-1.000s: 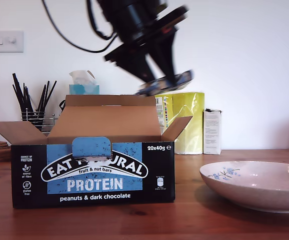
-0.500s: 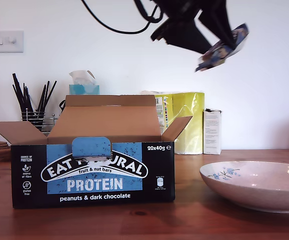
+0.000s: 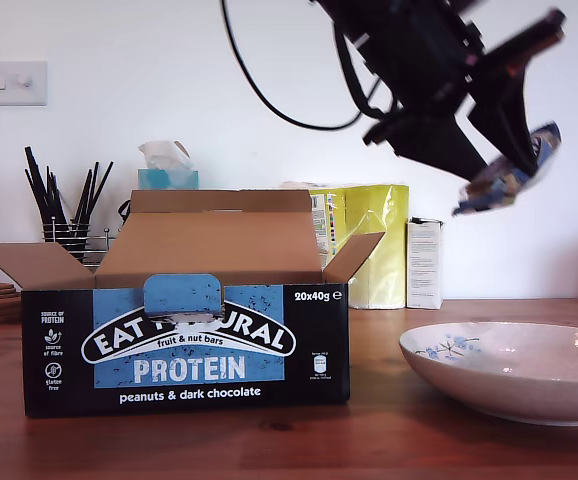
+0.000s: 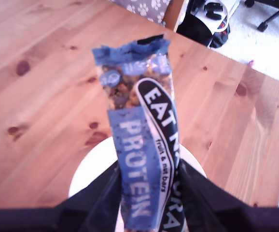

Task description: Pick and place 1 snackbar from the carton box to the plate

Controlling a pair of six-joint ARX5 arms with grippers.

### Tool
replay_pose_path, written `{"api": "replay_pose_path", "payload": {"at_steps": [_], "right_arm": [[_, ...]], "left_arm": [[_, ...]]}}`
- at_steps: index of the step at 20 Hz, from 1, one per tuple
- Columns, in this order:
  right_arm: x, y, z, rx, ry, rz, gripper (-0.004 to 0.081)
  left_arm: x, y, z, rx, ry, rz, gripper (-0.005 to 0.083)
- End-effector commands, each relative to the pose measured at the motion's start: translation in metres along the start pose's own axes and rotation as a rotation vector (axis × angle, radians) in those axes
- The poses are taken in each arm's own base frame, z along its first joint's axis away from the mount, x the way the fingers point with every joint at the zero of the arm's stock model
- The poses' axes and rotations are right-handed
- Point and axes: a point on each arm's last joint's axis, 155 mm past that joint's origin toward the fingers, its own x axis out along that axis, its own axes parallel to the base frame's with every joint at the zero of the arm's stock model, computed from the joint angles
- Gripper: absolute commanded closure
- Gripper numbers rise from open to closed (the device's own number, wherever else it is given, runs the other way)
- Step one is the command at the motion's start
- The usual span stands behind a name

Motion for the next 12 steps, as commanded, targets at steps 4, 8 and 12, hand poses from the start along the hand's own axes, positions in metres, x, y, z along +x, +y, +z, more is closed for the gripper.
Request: {"api": "replay_pose_path", "payload": {"at_steps": [4,8,12], "right_arm": [[-0.001,0.0,-0.001,-0.002,0.003,0.002,0.0783],[-0.001,0.0,-0.001,-0.003,0.003,0.001,0.0783],[-0.001,0.0,-0.001,-0.01,0.003,0.002,0.0783]], "left_arm": [[0.035,-0.011,-0.015,0.025,0.107,-0.016,0.0634],[0.059,-0.007,-0.052,0.01,0.23,-0.012,0.0634],[0.066,-0.007,-0.07,0.003,0.287,-0.004,0.0634]]}}
